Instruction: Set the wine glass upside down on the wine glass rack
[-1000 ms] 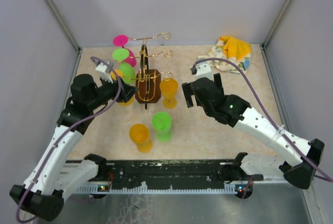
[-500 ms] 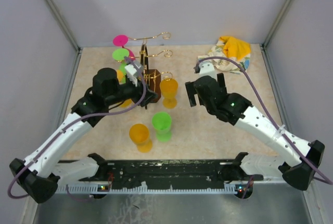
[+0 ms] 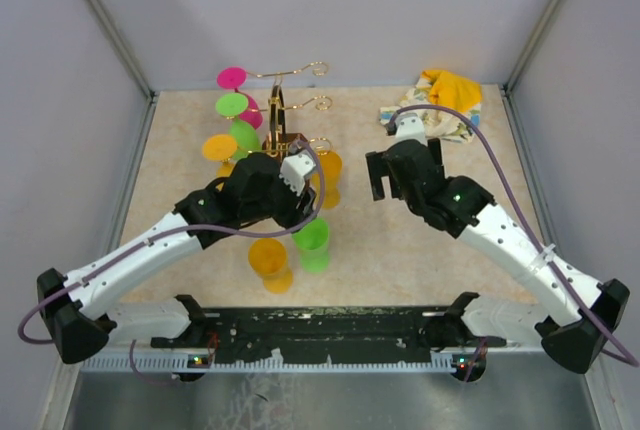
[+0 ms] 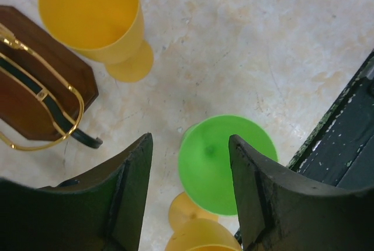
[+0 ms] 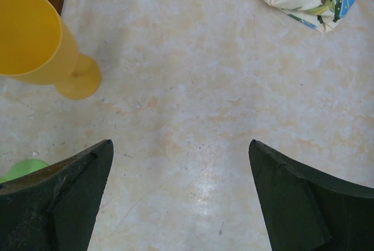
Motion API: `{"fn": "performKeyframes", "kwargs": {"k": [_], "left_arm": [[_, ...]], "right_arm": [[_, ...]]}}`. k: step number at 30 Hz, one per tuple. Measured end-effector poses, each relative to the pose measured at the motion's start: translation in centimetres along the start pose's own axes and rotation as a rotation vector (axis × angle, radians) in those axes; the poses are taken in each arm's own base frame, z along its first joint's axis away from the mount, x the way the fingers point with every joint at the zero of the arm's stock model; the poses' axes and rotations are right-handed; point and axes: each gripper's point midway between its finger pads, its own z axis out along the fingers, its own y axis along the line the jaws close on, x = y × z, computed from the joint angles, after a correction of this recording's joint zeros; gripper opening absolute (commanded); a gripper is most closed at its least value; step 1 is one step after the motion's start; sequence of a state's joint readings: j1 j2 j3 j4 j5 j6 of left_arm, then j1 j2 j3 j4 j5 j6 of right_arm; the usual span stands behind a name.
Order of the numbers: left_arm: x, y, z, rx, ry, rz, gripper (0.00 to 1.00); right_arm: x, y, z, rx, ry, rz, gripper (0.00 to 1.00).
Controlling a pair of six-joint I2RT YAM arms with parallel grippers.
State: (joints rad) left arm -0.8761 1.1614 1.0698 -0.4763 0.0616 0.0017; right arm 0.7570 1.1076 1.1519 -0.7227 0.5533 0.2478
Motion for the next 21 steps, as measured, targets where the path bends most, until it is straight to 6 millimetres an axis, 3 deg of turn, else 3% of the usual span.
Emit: {"fn": "performKeyframes", "kwargs": {"k": [15, 21], "left_arm": [[3.7, 1.1, 0.9, -0.098, 0.152, -0.015, 0.59], [4.3, 1.2, 1.2, -0.109, 0.179, -0.03, 0.5]], "right_arm": [[0.2, -0.9, -0.5, 0.003, -0.012, 0.02, 0.99], [0.3, -1.2, -0.5, 0.011, -0.009, 0.023, 0.99]]}}
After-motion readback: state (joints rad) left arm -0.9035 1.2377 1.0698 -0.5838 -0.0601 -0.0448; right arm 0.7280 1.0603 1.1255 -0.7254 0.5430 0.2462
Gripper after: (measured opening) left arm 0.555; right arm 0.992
